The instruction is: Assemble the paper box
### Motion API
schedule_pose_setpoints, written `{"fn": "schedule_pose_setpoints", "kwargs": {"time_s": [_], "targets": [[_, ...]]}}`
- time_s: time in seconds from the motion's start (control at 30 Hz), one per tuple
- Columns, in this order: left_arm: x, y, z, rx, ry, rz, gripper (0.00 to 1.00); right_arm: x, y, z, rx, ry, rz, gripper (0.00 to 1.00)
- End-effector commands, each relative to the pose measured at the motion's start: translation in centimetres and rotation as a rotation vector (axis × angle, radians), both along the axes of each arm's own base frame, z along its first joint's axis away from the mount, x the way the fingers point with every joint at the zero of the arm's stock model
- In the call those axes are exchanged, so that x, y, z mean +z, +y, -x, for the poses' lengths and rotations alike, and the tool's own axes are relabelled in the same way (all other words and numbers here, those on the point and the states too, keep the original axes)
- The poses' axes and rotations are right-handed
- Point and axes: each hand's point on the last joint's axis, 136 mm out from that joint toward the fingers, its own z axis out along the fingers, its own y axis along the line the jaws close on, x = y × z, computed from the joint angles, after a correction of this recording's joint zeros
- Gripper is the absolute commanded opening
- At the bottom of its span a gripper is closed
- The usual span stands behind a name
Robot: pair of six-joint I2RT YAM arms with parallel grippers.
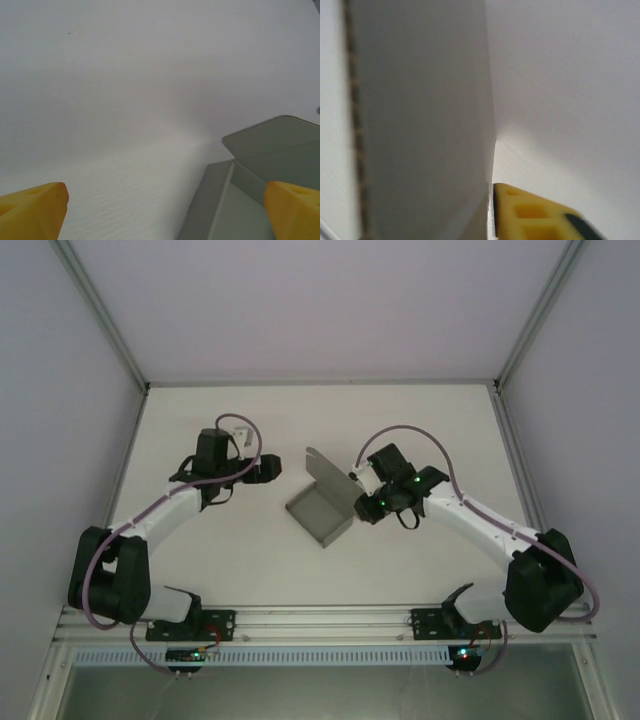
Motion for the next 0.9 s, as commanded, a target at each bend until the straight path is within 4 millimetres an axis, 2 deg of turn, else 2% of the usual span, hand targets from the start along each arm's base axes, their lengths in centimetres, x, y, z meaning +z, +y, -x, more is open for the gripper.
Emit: {"fn": "schedule_pose_setpoints", "kwargs": {"time_s": [0.0, 0.17, 0.3, 0.4, 0.5, 0.67, 0.7, 0.87], "targets": [[2.1, -2.2, -0.1, -0.165, -0.107, 0.010, 1.00, 0.4, 0.3, -0.7, 0.119, -0.031, -0.017, 0.03], [2.2, -3.7, 1.2, -0.348, -0.156, -0.007, 1.00, 1.6, 0.3, -2.1, 0.345, -0.136, -0.019, 0.01], [2.1, -4.8, 2.4, -0.475, -0.175, -0.017, 1.00, 2.2, 0.0, -3.3, 0.571, -0.256, 0.065, 0.01], [2.0, -5.5, 3.0, -0.536, -0.168, -0.057, 0.99, 2.5, 0.3, -3.5, 0.701, -0.261, 0.062, 0.02], [1.7, -5.9, 3.2, -0.576, -0.168, -0.111, 0.87, 3.2, 0.5, -4.8, 0.757, -0.244, 0.058, 0.01], [0.7, -6.3, 3.1, -0.577, -0.150, -0.210, 0.46, 2.8, 0.3, -6.5, 0.806, -0.199, 0.121, 0.01], [0.5, -6.2, 3.0, -0.567, -0.147, -0.226, 0.41, 2.7, 0.3, -6.8, 0.804, -0.198, 0.128, 0.00], [0.7, -5.6, 2.2, -0.515, -0.161, -0.265, 0.44, 2.6, 0.1, -6.5, 0.819, -0.190, 0.140, 0.00]]}}
